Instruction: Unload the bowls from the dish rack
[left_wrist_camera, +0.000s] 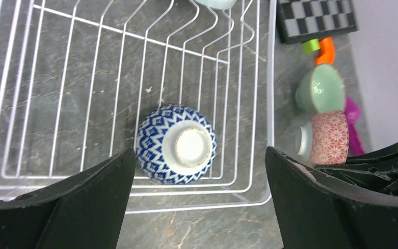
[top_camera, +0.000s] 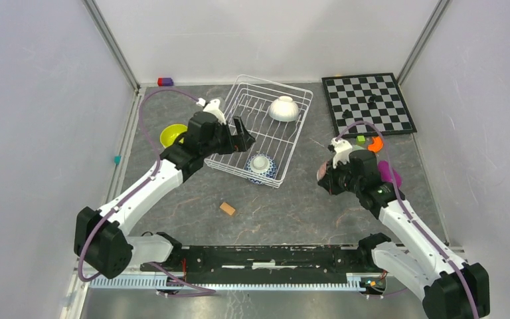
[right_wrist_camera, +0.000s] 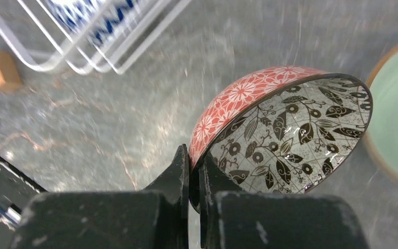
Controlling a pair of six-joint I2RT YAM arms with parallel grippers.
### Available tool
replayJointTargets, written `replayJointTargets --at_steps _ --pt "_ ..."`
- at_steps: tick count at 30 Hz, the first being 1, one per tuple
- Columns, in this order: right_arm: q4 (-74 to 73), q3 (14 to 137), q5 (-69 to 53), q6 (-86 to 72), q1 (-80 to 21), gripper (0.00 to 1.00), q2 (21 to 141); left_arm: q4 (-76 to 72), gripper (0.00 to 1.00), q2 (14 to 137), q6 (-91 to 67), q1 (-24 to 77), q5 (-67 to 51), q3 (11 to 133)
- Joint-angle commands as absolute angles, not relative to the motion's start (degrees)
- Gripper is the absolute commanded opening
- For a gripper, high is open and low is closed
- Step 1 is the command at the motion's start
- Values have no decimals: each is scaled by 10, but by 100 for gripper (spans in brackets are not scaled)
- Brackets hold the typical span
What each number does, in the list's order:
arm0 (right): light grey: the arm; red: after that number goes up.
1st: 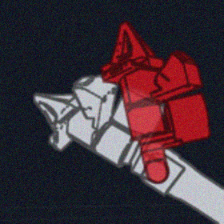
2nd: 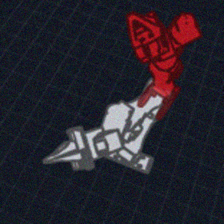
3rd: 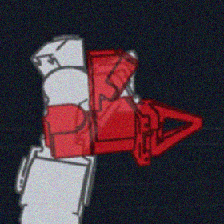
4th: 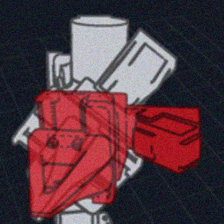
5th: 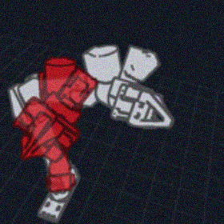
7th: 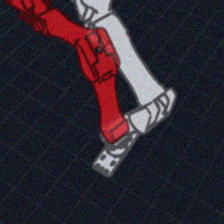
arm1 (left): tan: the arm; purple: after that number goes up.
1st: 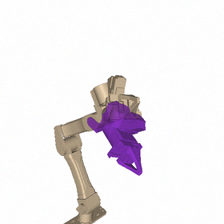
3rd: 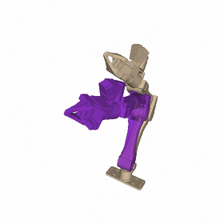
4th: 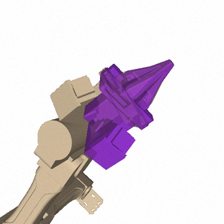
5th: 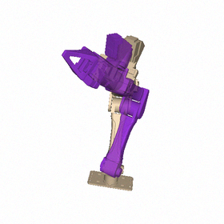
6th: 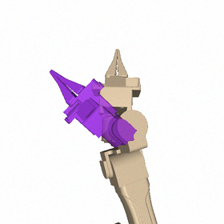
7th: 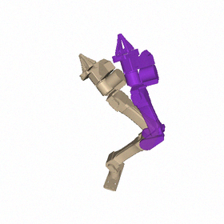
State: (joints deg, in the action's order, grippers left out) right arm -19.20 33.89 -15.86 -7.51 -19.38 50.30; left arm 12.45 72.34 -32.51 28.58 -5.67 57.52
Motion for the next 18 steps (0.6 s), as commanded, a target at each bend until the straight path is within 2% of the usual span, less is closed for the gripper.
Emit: replayJointTargets --at_steps 1,8,14,18 --pt "-214 318 -121 -109 -194 0 476 160 100 688 -248 325 80 571" --pt "-291 327 24 -178 -195 0 477 158 100 668 -246 327 112 561" --pt "-361 339 127 -260 -194 0 495 182 100 668 -307 326 229 551" --pt "-377 336 187 -283 -195 0 507 175 100 681 -294 326 201 554"
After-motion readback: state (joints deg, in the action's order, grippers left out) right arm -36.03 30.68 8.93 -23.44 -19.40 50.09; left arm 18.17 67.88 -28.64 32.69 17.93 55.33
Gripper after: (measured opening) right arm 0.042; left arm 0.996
